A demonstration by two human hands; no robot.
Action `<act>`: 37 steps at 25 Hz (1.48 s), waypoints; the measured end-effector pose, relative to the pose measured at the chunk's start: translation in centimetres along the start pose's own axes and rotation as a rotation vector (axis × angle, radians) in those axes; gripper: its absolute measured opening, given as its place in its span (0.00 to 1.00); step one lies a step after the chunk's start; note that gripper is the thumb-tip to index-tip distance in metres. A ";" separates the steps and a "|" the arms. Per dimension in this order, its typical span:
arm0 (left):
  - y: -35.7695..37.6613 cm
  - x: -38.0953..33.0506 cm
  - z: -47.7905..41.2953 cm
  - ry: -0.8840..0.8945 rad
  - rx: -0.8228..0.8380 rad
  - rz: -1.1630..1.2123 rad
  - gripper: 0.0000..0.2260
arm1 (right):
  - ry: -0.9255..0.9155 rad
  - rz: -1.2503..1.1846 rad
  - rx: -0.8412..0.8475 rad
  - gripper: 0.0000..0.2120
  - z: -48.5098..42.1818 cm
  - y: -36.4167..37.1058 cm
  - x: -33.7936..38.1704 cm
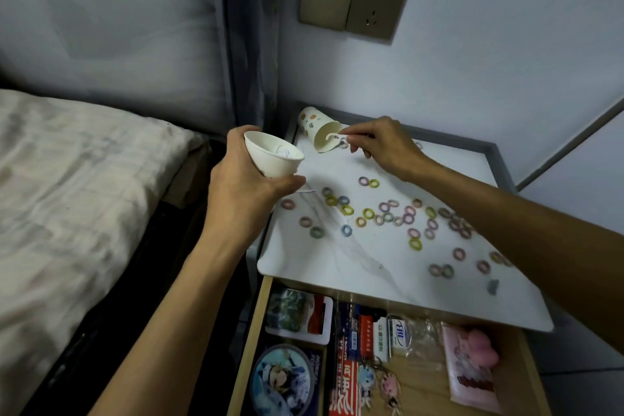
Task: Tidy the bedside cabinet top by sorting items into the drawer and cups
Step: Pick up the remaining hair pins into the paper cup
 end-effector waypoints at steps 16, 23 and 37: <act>0.9 -0.5 0.5 0.049 -0.005 -0.007 0.31 | -0.216 -0.144 0.167 0.08 -0.7 -0.6 8.2; -2.0 0.6 -0.7 0.023 -0.168 0.056 0.31 | -0.206 0.411 0.333 0.07 -3.0 9.1 0.4; -1.6 0.4 -0.6 -0.005 -0.120 0.055 0.34 | -0.017 0.228 0.001 0.06 -1.0 7.6 -2.0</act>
Point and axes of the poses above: each hand's wrist, its own z-axis away from the middle knuckle, its own y-axis out of the palm, x = y × z, the point moved 2 cm from there along -z, towards the middle knuckle, and after that the axes turned 1 degree about x, right-handed, at the moved point
